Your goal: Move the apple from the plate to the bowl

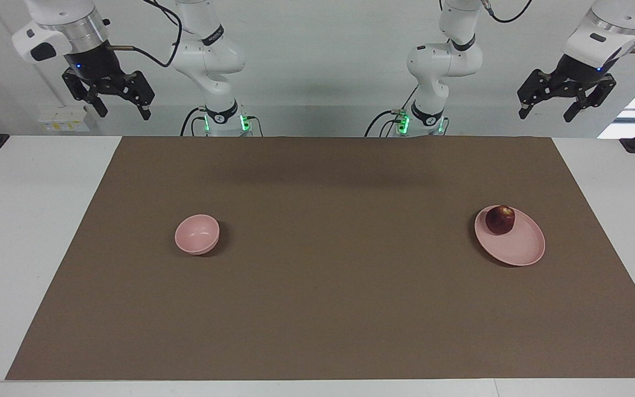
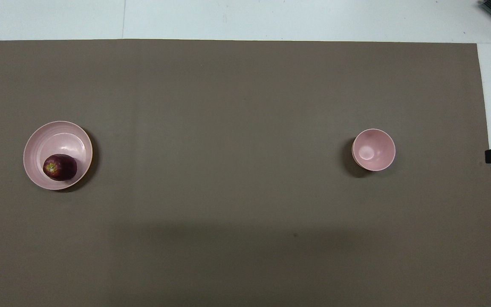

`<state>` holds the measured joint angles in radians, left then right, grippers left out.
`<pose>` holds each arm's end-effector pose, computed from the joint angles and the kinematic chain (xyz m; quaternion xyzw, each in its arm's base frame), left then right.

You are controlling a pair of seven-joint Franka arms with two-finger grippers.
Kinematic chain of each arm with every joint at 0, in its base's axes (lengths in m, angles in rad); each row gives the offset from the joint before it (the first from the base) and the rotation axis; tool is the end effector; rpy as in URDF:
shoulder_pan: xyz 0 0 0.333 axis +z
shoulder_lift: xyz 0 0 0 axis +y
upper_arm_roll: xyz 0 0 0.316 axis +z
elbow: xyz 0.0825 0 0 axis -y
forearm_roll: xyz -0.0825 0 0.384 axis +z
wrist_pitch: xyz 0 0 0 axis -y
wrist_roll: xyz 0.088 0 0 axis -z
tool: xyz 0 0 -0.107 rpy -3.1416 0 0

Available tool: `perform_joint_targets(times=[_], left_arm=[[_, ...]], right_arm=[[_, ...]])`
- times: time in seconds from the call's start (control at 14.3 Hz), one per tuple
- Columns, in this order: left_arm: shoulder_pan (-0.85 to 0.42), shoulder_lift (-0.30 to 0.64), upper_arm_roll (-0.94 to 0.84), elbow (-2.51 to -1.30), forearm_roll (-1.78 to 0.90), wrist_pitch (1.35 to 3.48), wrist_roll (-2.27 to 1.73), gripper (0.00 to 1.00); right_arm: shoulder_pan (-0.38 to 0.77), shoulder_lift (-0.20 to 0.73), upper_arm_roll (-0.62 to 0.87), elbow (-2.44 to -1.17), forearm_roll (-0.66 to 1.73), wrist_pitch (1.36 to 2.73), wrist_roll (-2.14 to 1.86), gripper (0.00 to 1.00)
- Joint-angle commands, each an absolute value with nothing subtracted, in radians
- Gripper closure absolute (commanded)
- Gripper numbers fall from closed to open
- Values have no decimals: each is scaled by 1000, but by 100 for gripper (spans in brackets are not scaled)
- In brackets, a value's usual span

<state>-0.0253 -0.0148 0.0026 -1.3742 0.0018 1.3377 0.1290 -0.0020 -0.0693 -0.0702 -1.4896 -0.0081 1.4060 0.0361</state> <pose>0.5215 -0.0116 0.7025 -0.9971 0.0756 0.0109 0.0003 0.5127 -0.0397 0.6848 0.9985 -0.0547 -0.0073 0.0014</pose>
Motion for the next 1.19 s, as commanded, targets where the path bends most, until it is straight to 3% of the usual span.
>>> perform_joint_targets(times=[0.0, 0.21, 0.63, 1.12], left_arm=[[-38, -37, 9, -1407, 20, 1361, 110, 0], [-40, -70, 9, -1457, 20, 1362, 124, 0], [-41, -89, 9, -1486, 18, 1373, 126, 0], [-34, -153, 9, -1638, 18, 1486, 135, 0]], right_arm=[[6, -87, -80, -1509, -35, 1414, 52, 0], [75, -87, -147, -1513, -61, 1428, 45, 0], [64, -87, -149, -1508, -60, 1424, 51, 0], [48, -89, -155, -1508, -46, 1419, 51, 0]])
